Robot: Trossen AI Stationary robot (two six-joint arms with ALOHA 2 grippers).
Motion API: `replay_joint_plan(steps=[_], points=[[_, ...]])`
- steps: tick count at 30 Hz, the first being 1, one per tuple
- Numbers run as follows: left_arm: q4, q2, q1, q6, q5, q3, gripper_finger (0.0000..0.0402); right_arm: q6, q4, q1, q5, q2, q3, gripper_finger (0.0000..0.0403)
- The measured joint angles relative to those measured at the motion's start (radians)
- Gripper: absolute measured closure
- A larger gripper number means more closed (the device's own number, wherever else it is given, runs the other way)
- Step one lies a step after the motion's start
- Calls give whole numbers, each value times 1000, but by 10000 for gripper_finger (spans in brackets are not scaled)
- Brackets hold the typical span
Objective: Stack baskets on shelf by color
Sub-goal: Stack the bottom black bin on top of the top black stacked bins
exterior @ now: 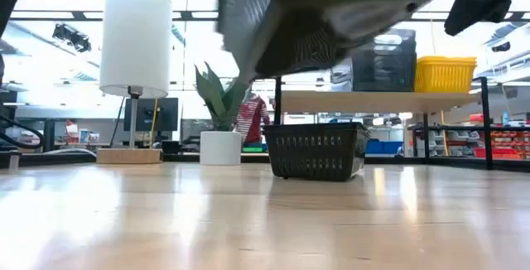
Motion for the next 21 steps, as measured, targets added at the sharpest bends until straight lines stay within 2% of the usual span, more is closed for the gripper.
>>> replay_joint_plan(steps=[3,6,9,14,21], points=[[-91,-3,69,154,-39,104,397,-12,-2,0,51,-26,0,321],[-110,2,144,263,-48,156,398,-9,0,-2,93,-46,0,321],[-92,6,209,402,-78,157,398,4,5,-2,107,-54,0,321],[-52,5,276,648,-220,157,398,38,7,-2,107,-54,0,321],[-7,12,287,1009,-265,157,398,82,8,-2,151,-54,0,321]])
